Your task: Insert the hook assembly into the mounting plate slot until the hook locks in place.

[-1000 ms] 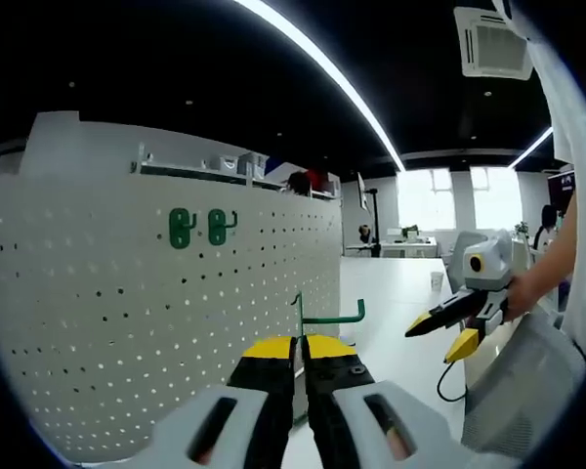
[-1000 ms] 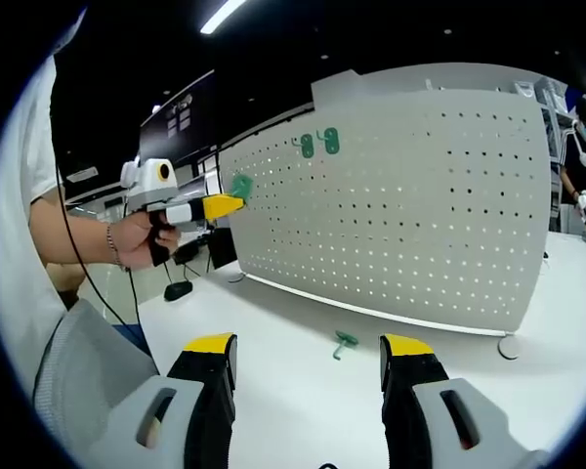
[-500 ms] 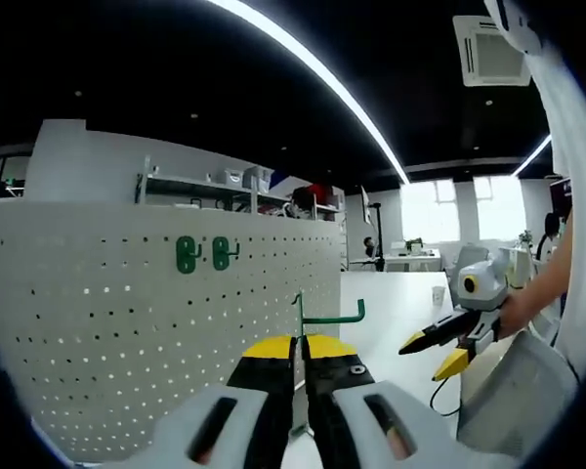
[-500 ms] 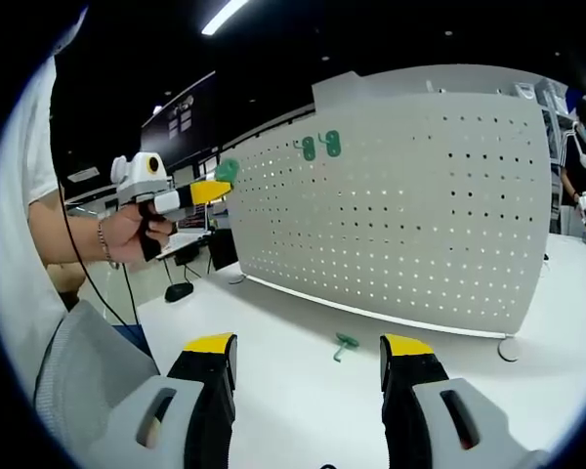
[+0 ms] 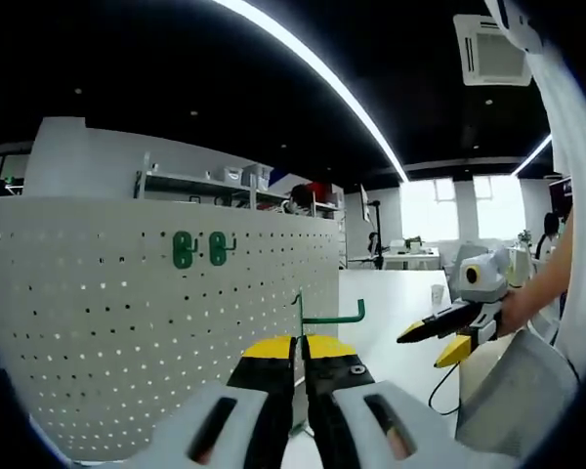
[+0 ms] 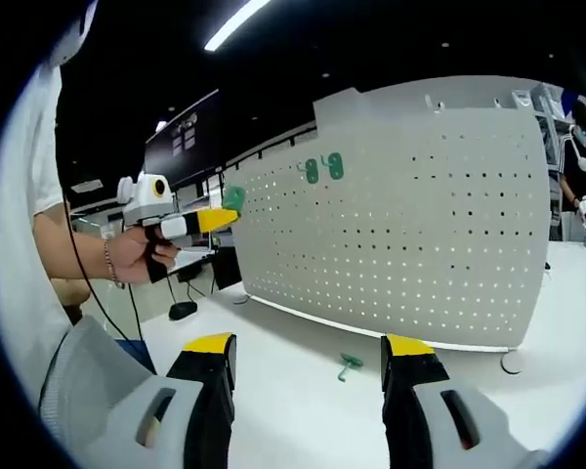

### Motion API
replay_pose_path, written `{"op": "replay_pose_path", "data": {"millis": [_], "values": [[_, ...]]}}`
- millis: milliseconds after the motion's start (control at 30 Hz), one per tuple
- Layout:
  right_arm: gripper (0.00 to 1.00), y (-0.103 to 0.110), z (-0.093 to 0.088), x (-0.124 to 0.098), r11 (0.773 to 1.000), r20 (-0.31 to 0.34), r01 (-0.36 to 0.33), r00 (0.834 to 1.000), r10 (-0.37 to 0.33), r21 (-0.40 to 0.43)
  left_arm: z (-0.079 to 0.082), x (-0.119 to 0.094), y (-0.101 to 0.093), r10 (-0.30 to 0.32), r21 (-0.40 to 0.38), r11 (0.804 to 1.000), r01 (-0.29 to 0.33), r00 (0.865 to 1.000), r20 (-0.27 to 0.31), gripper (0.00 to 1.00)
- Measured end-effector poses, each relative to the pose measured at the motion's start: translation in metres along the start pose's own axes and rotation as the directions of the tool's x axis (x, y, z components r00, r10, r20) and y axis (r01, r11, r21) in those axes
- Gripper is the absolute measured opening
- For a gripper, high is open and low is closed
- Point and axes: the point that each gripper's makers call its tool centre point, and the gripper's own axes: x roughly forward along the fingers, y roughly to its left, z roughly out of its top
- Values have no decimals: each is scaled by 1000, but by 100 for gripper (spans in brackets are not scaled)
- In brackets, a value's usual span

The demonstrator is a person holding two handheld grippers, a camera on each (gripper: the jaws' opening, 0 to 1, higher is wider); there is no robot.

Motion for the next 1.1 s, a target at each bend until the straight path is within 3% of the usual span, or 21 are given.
{"op": "replay_pose_path", "data": {"millis": [333, 1100], "values": [[58, 7, 29, -2, 1000, 107, -28, 994, 27, 5, -1, 0, 1, 11, 9, 1000, -11, 1000, -6, 2], [56, 26, 52, 19, 995, 161, -97, 982, 95, 8, -4, 1, 0, 49, 21, 999, -48, 999, -15, 2]]}}
